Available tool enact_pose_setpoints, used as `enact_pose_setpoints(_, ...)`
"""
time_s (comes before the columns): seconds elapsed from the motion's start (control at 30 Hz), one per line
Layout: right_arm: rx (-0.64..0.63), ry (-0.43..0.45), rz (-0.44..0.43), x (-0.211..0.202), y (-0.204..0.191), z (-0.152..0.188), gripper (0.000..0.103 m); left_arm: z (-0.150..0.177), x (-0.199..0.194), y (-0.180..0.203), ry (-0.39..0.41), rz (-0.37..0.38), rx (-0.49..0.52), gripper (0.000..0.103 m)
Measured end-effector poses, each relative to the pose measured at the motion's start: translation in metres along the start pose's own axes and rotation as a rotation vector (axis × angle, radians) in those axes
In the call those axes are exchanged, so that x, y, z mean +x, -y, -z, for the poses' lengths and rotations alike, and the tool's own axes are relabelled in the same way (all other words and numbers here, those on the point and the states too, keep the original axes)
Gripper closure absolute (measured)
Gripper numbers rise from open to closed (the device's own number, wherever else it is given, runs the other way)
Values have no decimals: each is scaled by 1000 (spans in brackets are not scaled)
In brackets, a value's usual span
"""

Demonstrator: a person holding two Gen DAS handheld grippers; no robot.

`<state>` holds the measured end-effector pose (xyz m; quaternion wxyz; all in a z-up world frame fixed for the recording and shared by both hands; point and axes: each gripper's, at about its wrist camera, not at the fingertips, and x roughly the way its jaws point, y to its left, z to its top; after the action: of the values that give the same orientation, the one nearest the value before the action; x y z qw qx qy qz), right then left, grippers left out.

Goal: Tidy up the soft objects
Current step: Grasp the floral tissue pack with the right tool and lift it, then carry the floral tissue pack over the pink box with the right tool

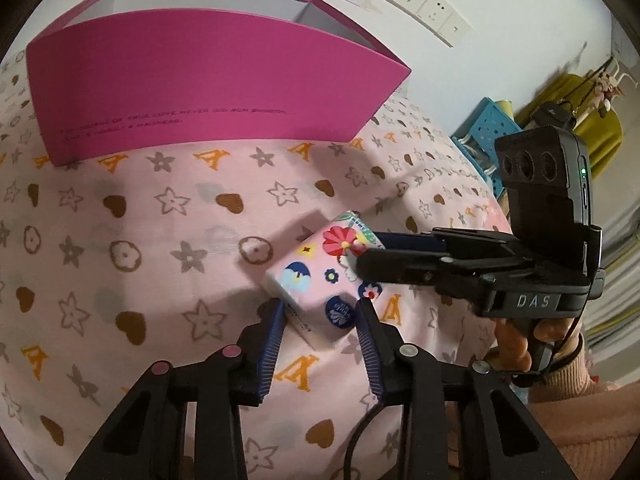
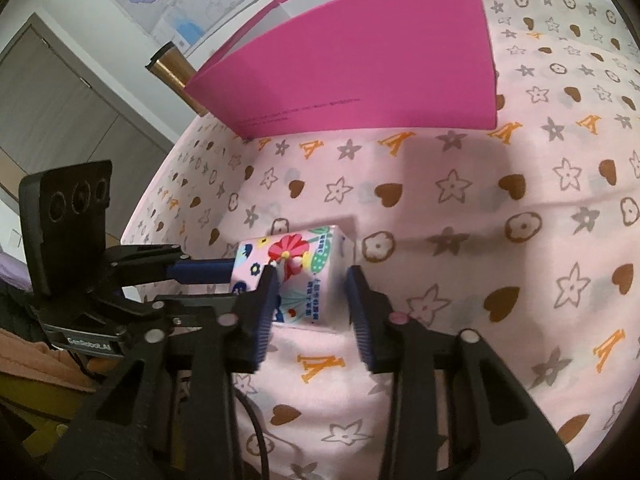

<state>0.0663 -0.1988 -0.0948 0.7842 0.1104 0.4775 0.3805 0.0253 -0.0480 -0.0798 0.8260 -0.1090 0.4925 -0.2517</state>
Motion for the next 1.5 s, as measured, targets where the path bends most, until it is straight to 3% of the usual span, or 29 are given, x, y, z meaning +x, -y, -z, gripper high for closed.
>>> enact_pose_setpoints(1.5,-36,111,11,-20,-18,-31,70,-39,-31,9,135,-112,76,67)
